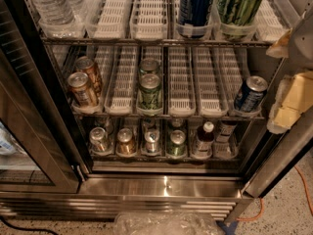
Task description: Pick pepsi can from top shelf of fridge
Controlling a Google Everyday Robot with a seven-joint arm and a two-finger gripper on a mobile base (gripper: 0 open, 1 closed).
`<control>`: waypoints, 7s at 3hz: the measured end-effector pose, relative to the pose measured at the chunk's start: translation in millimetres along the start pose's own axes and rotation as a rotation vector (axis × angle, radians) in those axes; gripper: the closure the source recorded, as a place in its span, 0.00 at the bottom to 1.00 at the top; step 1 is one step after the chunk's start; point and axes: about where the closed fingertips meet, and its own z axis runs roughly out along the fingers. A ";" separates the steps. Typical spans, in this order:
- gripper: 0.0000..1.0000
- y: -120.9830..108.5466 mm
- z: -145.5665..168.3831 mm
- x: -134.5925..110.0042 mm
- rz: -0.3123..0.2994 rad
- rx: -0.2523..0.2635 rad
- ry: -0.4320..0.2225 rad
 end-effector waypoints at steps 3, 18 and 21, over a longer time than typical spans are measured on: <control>0.00 5.9 -11.3 -20.9 0.106 -0.062 -0.243; 0.00 -23.6 -7.3 -64.2 0.479 0.597 -1.107; 0.00 -23.4 -31.6 -85.1 0.544 0.548 -1.208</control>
Offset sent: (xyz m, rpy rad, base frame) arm -0.0043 0.0191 0.0081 0.2541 0.0472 0.0223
